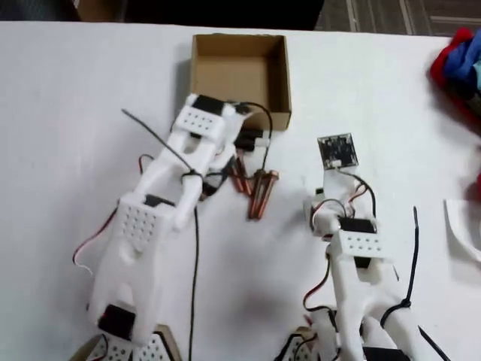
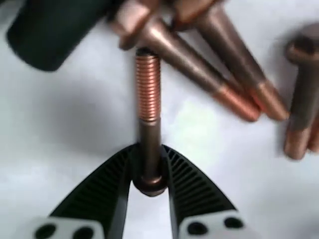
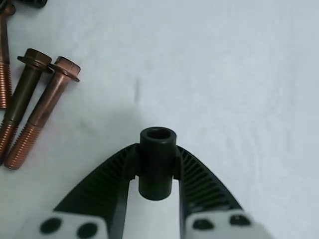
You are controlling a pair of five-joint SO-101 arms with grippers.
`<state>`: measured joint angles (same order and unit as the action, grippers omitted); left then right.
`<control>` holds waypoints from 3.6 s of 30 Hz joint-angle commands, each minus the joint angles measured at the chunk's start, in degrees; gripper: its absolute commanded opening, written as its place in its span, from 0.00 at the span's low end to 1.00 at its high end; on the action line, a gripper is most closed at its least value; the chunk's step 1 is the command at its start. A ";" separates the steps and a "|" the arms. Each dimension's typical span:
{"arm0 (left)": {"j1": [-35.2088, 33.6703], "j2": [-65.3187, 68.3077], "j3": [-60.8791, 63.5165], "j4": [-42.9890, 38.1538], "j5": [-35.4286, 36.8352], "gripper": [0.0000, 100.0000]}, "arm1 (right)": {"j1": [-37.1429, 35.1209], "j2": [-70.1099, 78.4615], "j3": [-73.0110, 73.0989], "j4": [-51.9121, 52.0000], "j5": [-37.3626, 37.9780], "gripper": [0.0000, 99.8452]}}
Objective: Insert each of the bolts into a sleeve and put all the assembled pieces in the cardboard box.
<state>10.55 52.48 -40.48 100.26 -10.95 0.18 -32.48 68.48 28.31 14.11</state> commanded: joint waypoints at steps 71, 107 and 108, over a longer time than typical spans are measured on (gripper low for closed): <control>-10.99 -32.70 36.62 1.58 43.34 0.24 | -2.95 -1.89 0.35 -1.19 0.09 0.02; -11.25 -7.12 26.86 1.67 60.92 0.23 | -2.95 -1.89 0.35 -1.19 0.09 0.02; -11.34 -6.33 26.24 1.67 60.84 0.23 | -2.95 -1.89 0.35 -1.19 0.09 0.02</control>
<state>-0.70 40.26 -13.58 100.53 49.71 -2.37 -32.48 69.01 28.22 14.11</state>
